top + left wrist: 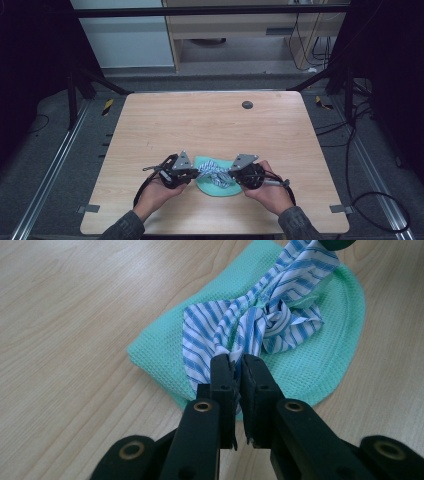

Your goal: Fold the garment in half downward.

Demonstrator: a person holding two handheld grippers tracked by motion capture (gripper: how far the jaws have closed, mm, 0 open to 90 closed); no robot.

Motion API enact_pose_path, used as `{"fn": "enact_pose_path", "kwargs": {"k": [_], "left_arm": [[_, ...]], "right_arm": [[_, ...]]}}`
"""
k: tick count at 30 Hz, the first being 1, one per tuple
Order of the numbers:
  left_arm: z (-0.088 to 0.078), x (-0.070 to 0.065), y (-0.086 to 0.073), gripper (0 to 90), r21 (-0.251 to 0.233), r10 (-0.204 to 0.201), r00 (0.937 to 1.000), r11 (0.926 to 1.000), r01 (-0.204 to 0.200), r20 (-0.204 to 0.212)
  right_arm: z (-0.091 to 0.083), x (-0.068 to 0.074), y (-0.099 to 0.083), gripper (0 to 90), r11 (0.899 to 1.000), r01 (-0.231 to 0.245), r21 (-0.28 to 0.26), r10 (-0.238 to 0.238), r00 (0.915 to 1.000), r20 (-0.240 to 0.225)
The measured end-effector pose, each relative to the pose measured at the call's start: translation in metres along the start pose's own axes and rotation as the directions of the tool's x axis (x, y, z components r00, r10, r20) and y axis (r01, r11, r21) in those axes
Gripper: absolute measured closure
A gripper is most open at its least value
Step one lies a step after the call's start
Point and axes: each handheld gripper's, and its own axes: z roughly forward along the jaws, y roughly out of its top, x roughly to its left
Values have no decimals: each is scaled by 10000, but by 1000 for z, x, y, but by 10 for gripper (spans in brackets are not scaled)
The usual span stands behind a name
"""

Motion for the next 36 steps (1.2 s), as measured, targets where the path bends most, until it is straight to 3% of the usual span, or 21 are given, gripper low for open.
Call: {"fn": "enact_pose_path", "kwargs": {"k": [12,18,30,31,34,36], "left_arm": [[1,-4,-15,865,43,45,9999,10000,-45,111],[1,-3,-15,877,-13,-4,10000,10000,4,86],[0,-3,-11,888,-45,63,9999,10000,-62,82],[0,-3,-11,888,-53,86,9999,9999,-85,99],[0,-4,-11,887,-117,77,9999,9999,-75,106],[-1,-4,-11,887,-121,122,9998,9999,-120,145]], "right_arm": [[1,13,-7,900,10000,38,57,-36,9995,-306],[1,12,-10,900,10000,-94,17,95,9998,-174],[-3,0,-10,673,9983,-581,-87,582,9982,123],[-1,-2,-9,620,9977,-676,-96,677,9976,110],[0,-2,-7,622,9972,-737,-115,737,9973,19],[2,1,-3,702,9977,-646,-181,644,9979,-97]]}}
